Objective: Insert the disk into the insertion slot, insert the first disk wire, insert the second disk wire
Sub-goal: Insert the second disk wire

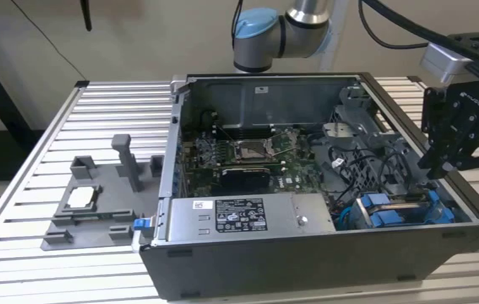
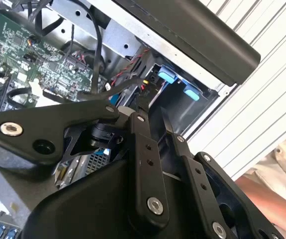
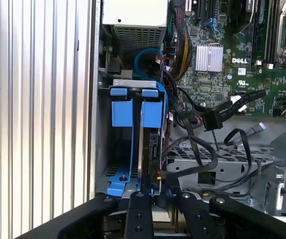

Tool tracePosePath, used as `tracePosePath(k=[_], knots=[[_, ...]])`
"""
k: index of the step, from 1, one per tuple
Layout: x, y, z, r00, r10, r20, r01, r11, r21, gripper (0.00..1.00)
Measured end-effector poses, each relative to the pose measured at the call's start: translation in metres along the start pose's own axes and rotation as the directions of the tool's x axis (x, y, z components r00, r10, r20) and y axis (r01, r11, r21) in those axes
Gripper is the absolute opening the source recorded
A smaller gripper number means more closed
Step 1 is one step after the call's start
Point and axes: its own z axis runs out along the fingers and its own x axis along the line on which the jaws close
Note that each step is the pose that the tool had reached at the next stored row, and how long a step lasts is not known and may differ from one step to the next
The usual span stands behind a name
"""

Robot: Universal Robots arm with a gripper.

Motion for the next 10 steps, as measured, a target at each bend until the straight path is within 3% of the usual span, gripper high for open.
tracePosePath(k=[10], knots=[[-0.0013, 0.0, -0.0014, 1.0, 0.0, -0.0005, 0.0, 1.0, 0.0, 0.27]])
